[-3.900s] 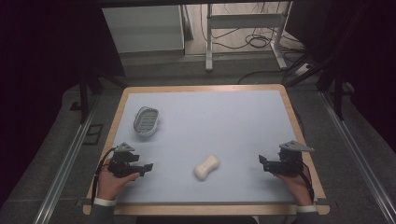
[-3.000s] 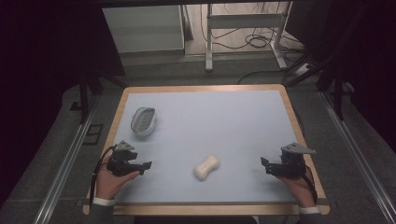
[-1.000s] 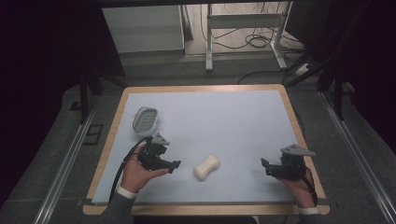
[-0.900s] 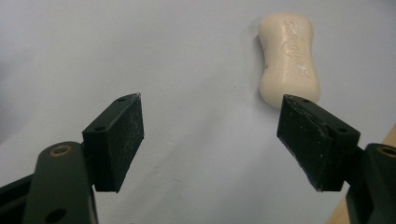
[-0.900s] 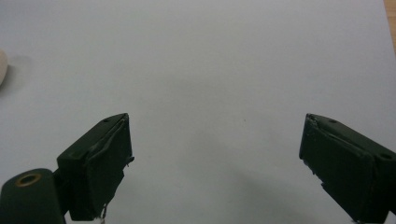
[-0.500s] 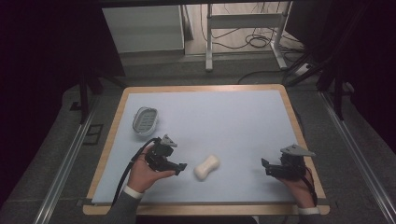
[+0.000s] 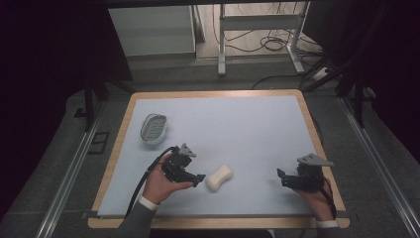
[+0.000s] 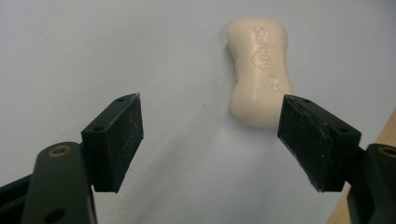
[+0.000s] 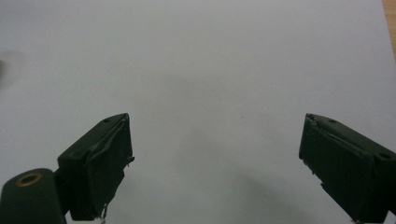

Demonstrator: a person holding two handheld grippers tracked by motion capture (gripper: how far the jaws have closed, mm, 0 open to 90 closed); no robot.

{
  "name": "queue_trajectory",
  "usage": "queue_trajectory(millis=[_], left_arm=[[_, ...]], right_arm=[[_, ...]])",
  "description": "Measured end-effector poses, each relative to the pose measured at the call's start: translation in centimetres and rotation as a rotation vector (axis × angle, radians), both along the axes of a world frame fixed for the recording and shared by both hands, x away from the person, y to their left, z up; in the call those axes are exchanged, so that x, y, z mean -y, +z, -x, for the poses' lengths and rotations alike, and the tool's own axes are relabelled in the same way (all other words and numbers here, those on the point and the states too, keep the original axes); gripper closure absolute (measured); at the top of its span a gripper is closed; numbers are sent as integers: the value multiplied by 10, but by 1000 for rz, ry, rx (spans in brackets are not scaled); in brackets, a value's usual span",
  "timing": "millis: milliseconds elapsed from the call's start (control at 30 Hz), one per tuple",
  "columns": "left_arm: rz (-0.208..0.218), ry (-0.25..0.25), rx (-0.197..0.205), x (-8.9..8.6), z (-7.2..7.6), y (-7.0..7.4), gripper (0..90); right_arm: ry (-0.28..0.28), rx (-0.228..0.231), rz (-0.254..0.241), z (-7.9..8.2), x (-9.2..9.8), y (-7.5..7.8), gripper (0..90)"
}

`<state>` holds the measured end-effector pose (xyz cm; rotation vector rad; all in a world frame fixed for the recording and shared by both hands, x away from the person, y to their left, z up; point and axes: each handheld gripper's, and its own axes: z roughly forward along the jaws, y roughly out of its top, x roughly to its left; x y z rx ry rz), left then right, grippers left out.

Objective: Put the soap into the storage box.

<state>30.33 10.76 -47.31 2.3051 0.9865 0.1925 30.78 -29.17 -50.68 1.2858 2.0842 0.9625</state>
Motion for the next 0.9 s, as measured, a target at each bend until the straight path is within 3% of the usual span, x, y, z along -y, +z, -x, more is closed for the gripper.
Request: queue_trajectory(millis=[467, 900], left_arm=[[-26, -71, -38, 33, -5, -7, 228], [-44, -71, -64, 48, -12, -13, 234]], right_arm=[[-2, 0, 10, -1, 0, -2, 95], [-14, -3, 19, -1, 2, -3, 95]])
